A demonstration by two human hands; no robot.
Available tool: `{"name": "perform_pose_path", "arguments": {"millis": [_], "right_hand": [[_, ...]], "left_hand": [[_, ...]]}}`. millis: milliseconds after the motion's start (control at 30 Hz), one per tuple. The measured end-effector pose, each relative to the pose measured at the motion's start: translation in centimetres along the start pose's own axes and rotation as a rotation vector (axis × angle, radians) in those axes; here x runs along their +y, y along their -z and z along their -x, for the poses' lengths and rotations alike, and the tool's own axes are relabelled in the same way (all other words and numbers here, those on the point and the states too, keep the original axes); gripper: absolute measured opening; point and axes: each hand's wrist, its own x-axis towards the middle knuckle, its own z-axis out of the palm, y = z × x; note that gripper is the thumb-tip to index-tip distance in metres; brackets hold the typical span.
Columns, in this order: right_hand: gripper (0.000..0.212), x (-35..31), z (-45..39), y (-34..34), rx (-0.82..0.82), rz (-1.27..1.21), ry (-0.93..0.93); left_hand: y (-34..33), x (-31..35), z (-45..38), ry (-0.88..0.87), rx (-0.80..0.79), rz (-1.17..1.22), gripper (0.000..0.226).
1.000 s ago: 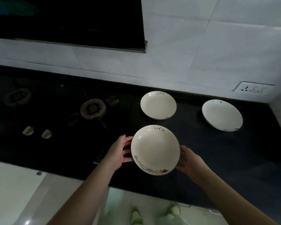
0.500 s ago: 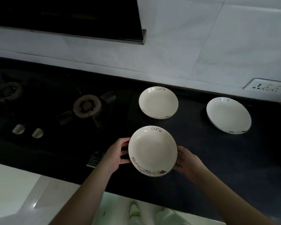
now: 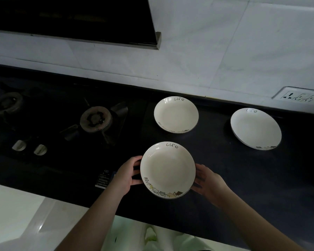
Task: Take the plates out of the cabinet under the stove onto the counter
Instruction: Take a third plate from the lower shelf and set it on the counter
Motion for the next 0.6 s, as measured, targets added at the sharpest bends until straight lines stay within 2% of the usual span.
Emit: {"name": "perform_pose_path", "arguments": {"millis": [267, 467, 533, 600], "right_hand": [[0.032, -0.24, -0.23, -0.34, -0.044, -0.017, -0.023], [0.032, -0.25, 0.09, -0.38, -0.08, -0.007, -0.036], [0.031, -0.43, 0.18, -0.27, -0.06, 0.012, -0.023], [0.029, -0.5, 0.32, -0.22, -0.024, 0.031, -0.005]], "left_hand": [[0.23, 0.09, -0.01, -0.016, 0.0, -0.018, 0.032], [0.54, -0.17, -0.32, -0.023, -0.001, -0.059, 0.02], [0.43, -0.24, -0.38, -0.048, 0.005, -0.093, 0.015], [0.37, -0.39, -0.64, -0.103, 0.035, -0.131, 0.021]]}}
